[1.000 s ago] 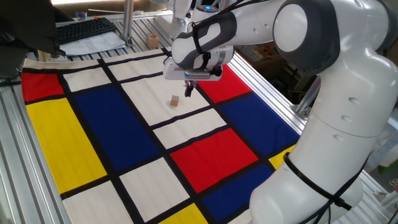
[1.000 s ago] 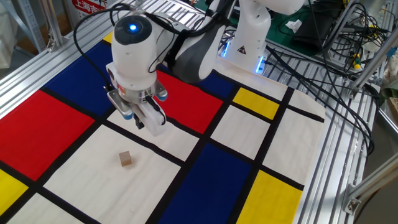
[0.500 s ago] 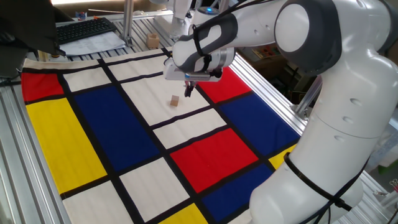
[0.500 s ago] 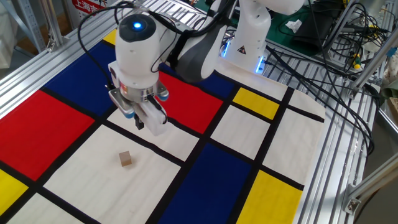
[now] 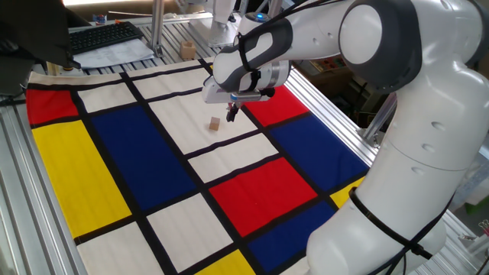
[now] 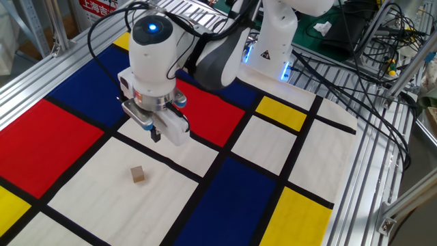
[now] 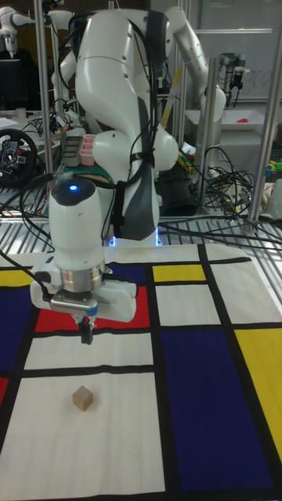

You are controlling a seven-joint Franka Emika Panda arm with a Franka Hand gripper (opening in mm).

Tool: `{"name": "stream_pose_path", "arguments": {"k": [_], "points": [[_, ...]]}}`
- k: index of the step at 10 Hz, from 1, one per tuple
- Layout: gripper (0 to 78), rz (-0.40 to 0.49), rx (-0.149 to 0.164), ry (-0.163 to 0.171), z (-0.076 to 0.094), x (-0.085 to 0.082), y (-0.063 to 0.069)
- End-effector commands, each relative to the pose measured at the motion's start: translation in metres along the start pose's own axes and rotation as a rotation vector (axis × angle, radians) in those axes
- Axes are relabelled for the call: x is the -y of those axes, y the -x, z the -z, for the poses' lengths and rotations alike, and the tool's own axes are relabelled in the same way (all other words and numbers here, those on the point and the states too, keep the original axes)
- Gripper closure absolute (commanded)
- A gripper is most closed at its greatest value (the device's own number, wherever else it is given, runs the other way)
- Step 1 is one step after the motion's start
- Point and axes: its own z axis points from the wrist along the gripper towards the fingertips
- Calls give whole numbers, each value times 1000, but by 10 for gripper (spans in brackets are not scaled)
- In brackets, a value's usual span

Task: Approach and touch the side of the small block

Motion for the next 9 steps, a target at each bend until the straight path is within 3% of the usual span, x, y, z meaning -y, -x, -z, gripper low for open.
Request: {"name": "stream_pose_path", "arguments": {"k": [1, 9], "points": [[776, 6, -3, 0, 1, 0, 1], [776, 10, -4, 0, 1, 0, 1]]}}
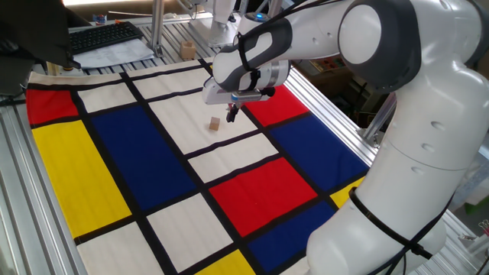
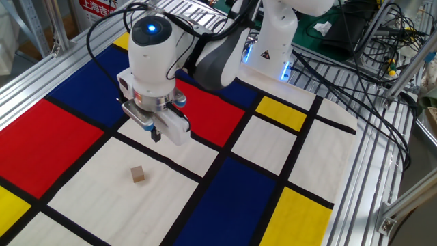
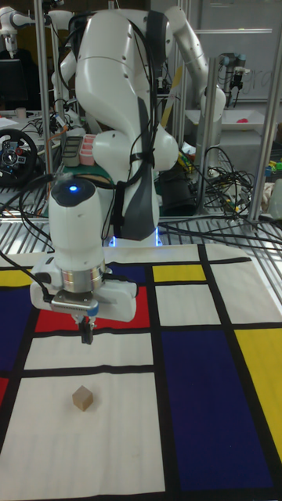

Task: Approach and touch the side of the small block

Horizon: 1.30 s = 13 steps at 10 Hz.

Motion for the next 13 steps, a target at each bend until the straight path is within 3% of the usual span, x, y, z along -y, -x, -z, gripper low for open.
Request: {"name": "stream_pose_path", "arguments": {"k": [1, 4, 6, 8, 10, 13], "points": [[776, -14, 2, -2, 1, 1, 0], [776, -29, -1, -1, 0, 8, 1], [776, -147, -5, 1, -6, 7, 7], [776, -232, -1, 0, -16, 7, 27], [776, -243, 0, 1, -21, 8, 52], [776, -232, -1, 1, -29, 11, 71]]}}
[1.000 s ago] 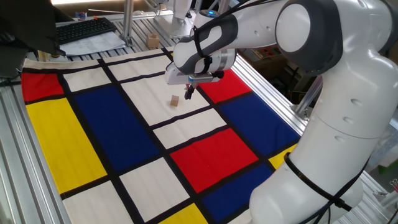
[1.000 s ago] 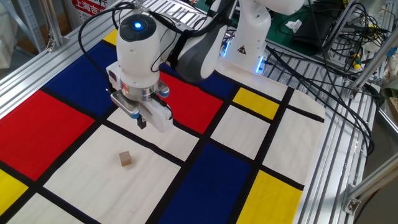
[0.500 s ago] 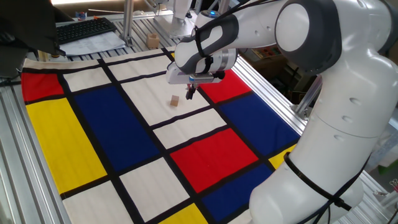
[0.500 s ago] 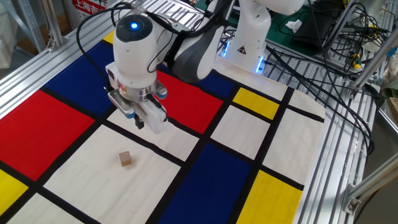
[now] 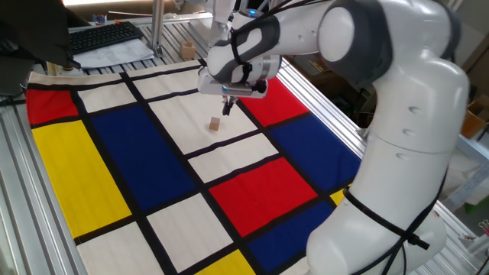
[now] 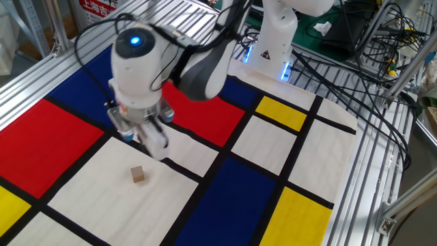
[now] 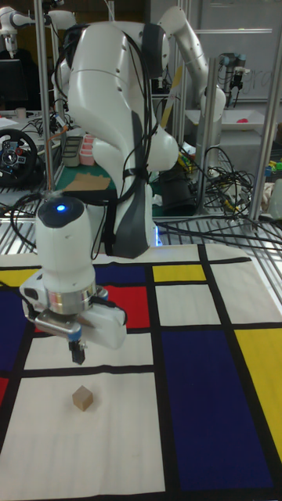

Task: Approach and touch the side of the small block

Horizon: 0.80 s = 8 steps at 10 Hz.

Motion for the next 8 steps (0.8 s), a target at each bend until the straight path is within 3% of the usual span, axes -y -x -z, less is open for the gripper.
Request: {"name": "stream_pose_path", "arguments": {"k": [1, 4, 8], "points": [[776, -14, 6, -4, -20, 0, 25], [776, -31, -1, -12, -36, 4, 22], [776, -12, -39, -22, -33, 4, 23]]}}
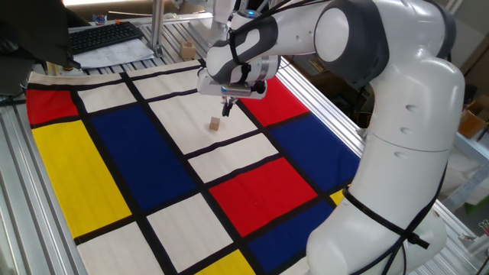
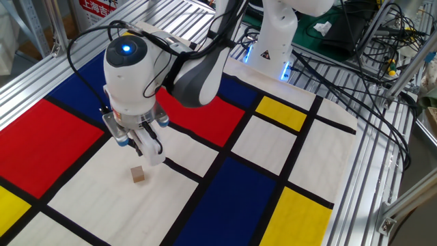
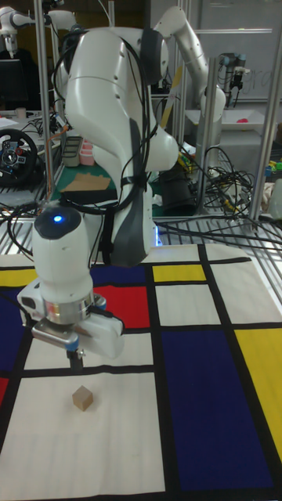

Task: Approach and touch the side of the small block

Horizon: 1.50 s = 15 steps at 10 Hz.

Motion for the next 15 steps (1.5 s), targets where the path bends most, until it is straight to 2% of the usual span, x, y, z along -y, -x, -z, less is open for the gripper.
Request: {"name": "stream_pose_path", "arguments": {"k": [1, 3, 7, 10, 15], "points": [[776, -2, -34, -16, -20, 2, 16], [776, -17, -57, -27, -20, 2, 16], [776, -30, -56, -36, -20, 2, 16], [776, -33, -61, -39, -21, 4, 10], [776, -38, -74, -42, -22, 4, 10]]}}
